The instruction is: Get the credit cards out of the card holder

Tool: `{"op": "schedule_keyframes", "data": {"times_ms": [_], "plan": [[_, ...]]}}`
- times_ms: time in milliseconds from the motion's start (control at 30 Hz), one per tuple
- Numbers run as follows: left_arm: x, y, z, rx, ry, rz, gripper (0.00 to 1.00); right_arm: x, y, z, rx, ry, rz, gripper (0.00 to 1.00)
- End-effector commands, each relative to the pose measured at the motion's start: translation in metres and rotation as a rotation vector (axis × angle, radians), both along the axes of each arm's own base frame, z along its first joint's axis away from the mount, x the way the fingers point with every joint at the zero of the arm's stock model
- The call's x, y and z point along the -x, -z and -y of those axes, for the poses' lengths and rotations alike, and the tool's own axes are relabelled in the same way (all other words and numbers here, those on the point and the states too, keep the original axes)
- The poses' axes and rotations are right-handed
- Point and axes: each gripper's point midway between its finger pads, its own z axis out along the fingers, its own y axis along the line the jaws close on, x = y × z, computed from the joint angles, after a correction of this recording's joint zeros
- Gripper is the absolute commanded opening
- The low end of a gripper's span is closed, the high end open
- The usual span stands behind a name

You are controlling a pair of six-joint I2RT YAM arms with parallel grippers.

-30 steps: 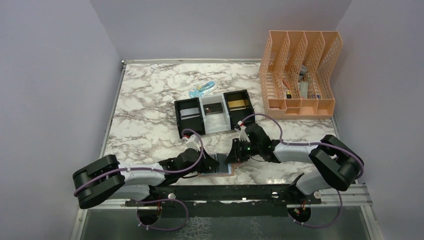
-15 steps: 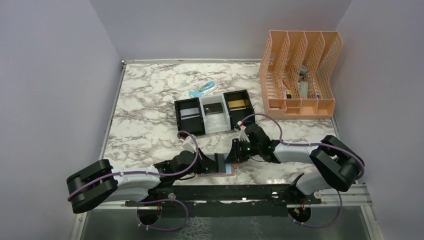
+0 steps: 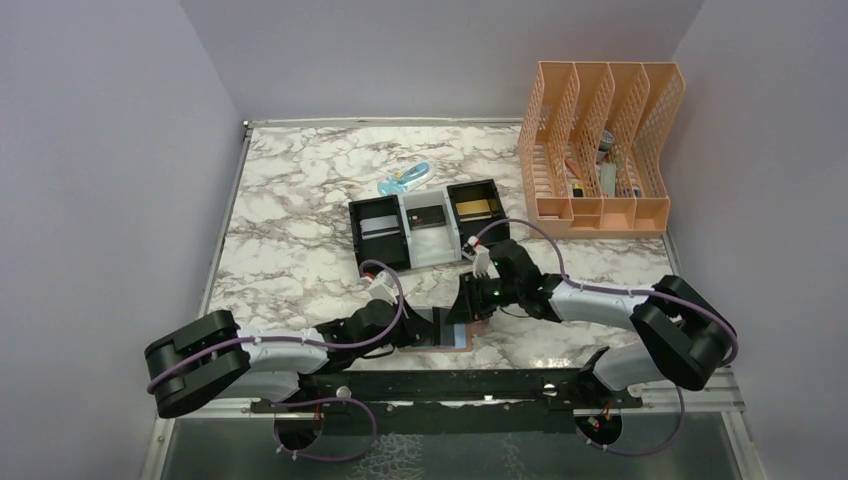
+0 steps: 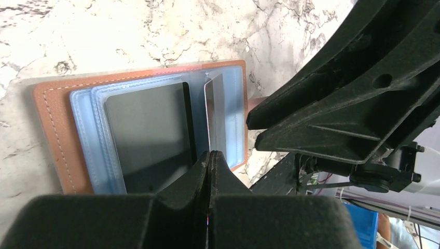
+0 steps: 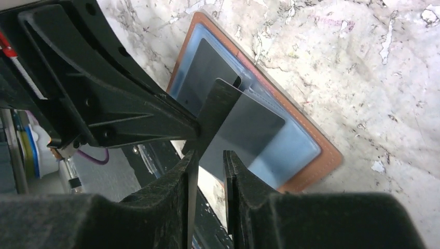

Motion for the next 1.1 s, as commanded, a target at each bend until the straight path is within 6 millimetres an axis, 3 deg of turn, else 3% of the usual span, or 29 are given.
{"op": "schedule_keyframes", "data": {"times_ms": [0,167,300,700,1067], "plan": [[-0.005,-0.016,0.014,0.048,0.011,0.024,0.0,0.004,0.006,-0.005,0.002,-0.051,-0.021,0.26],[-0.006,-0.017,0.016,0.045,0.014,0.029,0.04,0.0,0.047,0.018,0.168,0.045,-0.056,0.25],[-0.006,-0.015,0.019,0.036,0.023,0.023,0.05,0.005,0.063,0.031,0.229,0.05,-0.06,0.25],[-0.005,-0.02,0.042,0.052,0.091,0.016,0.11,0.008,0.069,0.033,0.221,0.075,-0.077,0.25],[-0.006,-0.016,0.028,0.059,0.037,0.01,0.0,0.002,0.071,0.04,0.259,0.114,-0.055,0.24]]}}
